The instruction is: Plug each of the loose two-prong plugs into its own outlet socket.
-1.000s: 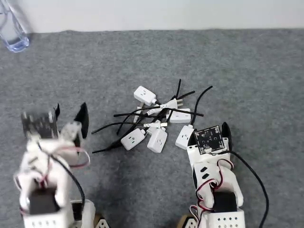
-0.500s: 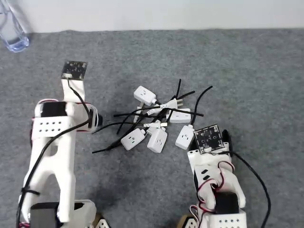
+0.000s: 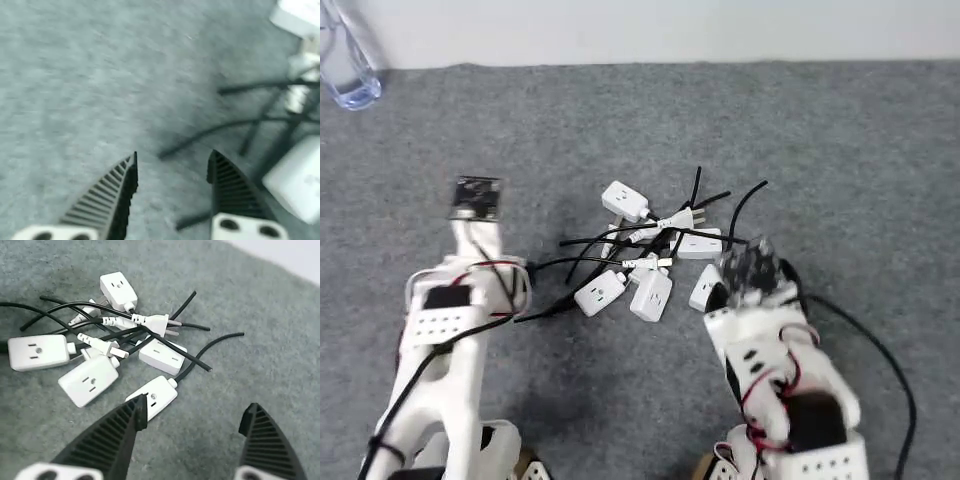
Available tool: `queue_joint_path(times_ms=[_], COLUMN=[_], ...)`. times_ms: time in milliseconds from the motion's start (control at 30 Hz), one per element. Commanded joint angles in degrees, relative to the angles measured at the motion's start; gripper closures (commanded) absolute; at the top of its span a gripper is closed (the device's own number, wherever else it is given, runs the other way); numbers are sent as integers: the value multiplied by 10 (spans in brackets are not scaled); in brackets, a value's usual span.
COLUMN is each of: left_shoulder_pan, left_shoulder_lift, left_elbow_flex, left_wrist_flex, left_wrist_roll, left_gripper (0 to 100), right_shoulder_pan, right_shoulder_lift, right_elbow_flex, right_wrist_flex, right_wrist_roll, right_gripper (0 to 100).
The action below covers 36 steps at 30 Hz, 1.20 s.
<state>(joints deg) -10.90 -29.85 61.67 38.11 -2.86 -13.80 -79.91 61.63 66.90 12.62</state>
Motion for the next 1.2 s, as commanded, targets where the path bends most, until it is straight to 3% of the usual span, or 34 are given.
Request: queue_joint_path(times_ms=[0, 267, 467, 800, 967, 1167], left_shoulder_pan=[-35, -38, -38, -38, -34, 81], left_shoulder_lift=[-30, -30, -30, -30, -30, -35], left_elbow_flex=[3, 18, 19, 19, 19, 15], left_wrist_flex=[-40, -62, -69, -79, -82, -23], left_wrist_roll=[0, 0, 0, 0, 0, -5], left_gripper=[786, 786, 786, 786, 786, 783], right_shoulder_pan=[-6, -7, -7, -76, -44, 12], right_shoulder_lift=[216, 644, 843, 844, 821, 820], right_elbow_flex=[-167, -337, -447, -480, -480, -443], right_wrist_flex=[24, 29, 28, 65, 73, 44], right_wrist_roll=[-37, -113, -160, -121, -118, -118], right_gripper=[692, 691, 691, 691, 692, 692])
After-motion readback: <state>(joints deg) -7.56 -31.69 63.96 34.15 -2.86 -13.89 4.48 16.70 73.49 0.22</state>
